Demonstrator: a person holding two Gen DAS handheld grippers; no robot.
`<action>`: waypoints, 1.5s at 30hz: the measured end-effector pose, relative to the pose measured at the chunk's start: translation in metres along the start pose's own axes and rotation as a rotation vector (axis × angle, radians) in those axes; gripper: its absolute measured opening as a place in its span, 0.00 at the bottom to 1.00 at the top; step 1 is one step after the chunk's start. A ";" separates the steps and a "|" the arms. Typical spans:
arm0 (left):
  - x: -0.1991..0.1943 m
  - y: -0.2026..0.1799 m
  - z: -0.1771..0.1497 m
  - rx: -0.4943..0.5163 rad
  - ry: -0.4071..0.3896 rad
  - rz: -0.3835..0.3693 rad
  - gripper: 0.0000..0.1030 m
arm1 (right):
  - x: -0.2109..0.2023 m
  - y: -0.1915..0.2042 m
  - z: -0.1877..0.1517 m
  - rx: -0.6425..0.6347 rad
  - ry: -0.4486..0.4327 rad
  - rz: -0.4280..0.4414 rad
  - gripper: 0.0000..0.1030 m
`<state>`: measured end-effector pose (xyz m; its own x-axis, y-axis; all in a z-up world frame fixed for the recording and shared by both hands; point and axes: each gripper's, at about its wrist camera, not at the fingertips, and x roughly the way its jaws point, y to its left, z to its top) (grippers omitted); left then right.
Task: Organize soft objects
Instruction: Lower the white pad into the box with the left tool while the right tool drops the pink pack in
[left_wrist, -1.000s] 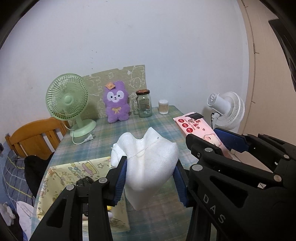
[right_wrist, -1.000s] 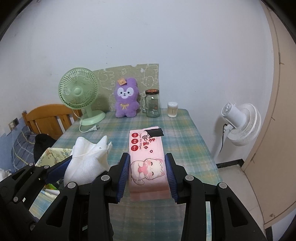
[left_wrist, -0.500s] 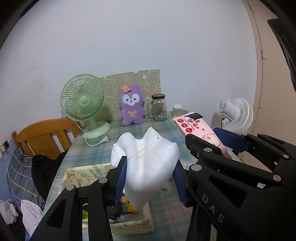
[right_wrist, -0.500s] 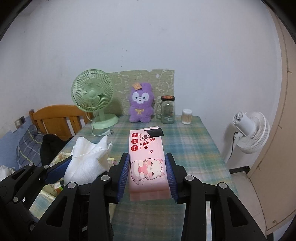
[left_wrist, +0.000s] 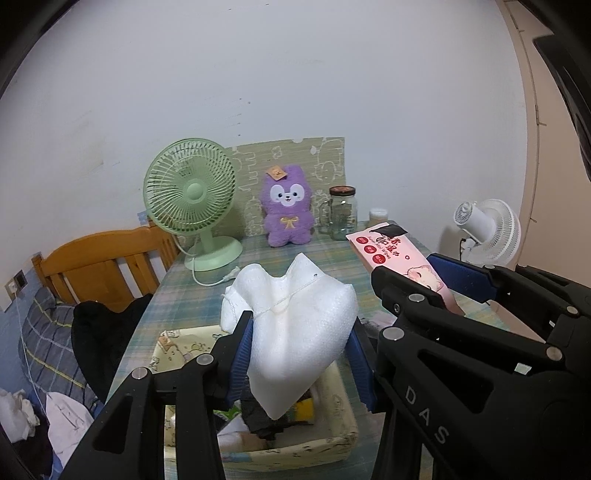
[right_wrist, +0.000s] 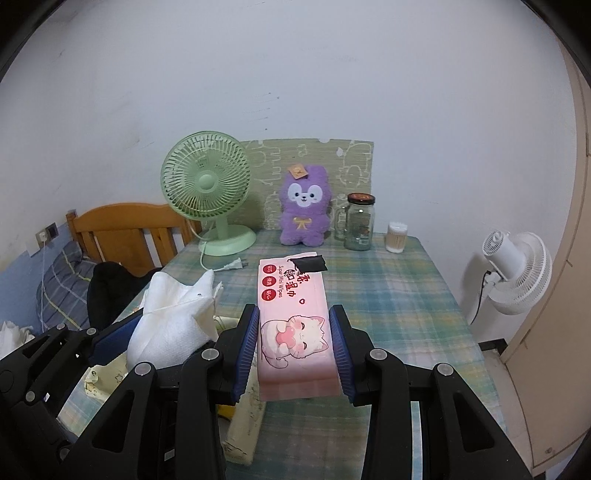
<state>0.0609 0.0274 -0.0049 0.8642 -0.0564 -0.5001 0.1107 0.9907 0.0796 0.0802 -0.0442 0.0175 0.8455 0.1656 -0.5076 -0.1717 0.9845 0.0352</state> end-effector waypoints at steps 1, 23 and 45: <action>0.001 0.003 -0.001 -0.002 0.002 0.004 0.48 | 0.002 0.002 0.000 -0.003 0.002 0.000 0.41; 0.040 0.066 -0.021 -0.076 0.086 0.074 0.50 | 0.049 0.055 -0.009 -0.067 0.087 0.075 0.41; 0.072 0.091 -0.049 -0.124 0.179 0.071 0.85 | 0.099 0.080 -0.031 -0.114 0.196 0.144 0.41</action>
<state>0.1094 0.1200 -0.0762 0.7655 0.0263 -0.6429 -0.0185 0.9997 0.0188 0.1349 0.0490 -0.0565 0.6958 0.2788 -0.6620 -0.3485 0.9369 0.0282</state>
